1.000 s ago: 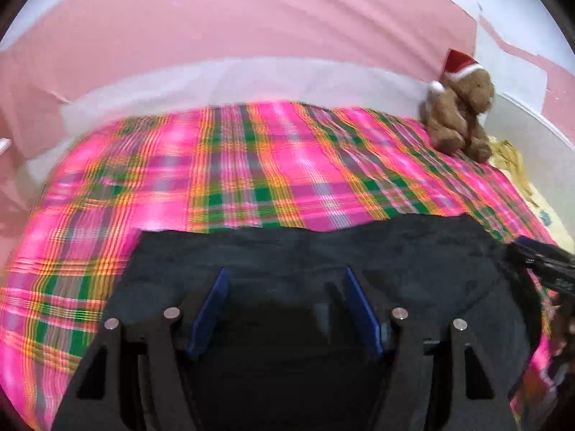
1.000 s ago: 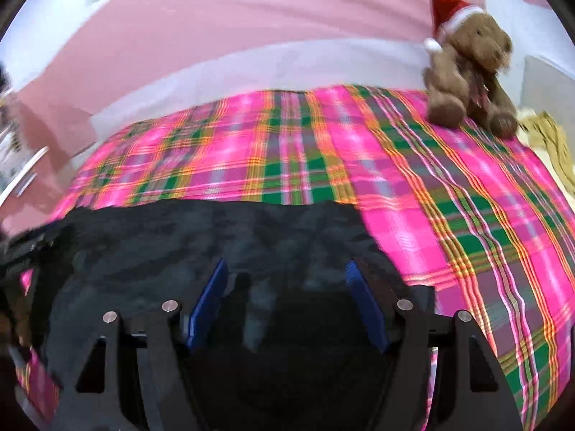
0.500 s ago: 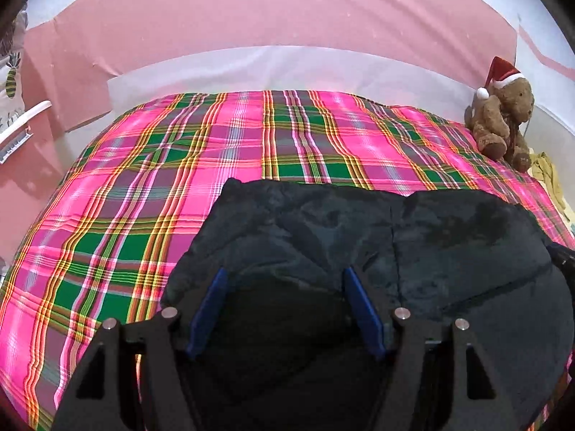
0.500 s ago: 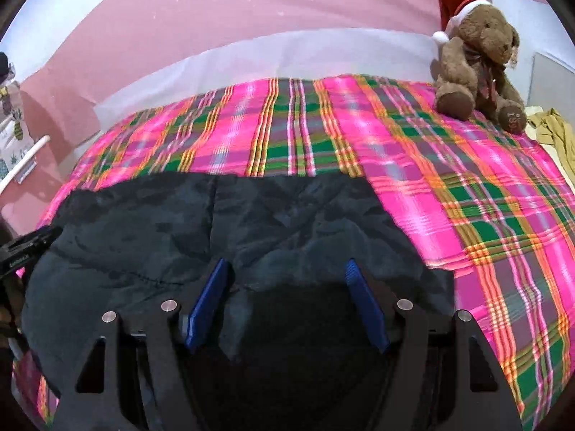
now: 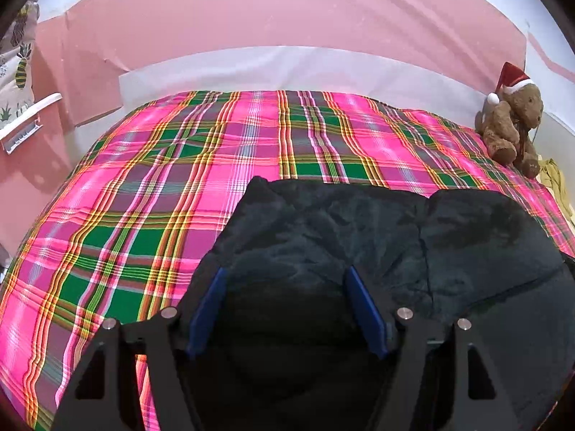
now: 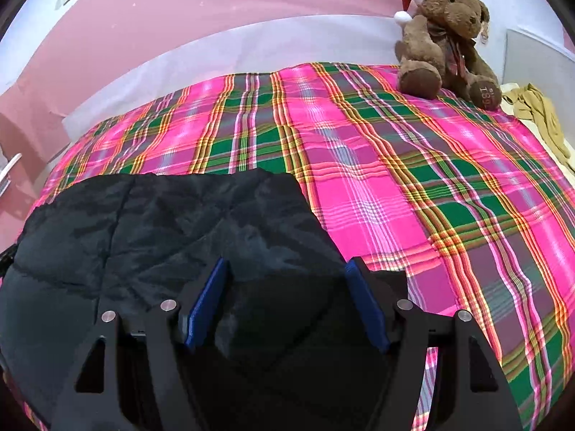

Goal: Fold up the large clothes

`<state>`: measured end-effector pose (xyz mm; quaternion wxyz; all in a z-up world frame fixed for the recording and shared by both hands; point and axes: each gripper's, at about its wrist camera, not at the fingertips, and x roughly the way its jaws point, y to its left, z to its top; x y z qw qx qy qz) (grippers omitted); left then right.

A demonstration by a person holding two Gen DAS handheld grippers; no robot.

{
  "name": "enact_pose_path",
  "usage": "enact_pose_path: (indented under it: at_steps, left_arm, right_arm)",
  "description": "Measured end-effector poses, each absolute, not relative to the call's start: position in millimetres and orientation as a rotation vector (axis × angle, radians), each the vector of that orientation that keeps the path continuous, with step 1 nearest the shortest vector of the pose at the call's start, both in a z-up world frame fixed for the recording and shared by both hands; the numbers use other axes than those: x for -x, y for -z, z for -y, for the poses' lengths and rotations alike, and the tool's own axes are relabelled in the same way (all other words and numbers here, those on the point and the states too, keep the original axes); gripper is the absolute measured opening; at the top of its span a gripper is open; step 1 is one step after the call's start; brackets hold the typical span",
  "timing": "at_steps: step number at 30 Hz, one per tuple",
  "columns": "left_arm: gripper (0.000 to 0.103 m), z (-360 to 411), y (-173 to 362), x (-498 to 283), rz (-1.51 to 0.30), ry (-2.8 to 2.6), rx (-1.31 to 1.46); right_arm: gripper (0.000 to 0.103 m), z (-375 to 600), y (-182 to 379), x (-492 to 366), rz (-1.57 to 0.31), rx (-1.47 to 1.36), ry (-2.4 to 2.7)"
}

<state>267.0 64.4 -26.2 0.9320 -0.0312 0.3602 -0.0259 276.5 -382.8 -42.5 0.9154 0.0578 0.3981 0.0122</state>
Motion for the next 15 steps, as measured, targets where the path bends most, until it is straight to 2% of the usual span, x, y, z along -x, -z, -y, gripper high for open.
enact_pose_path:
  at_steps: [8, 15]
  left_arm:
    - [0.073, -64, 26, -266, -0.738, 0.046, 0.059]
    - [0.072, -68, 14, -261, -0.749, 0.052, 0.074]
  right_arm:
    - [0.068, 382, 39, -273, -0.825, -0.107, -0.011]
    - [0.068, 381, 11, -251, -0.797, -0.098, -0.010]
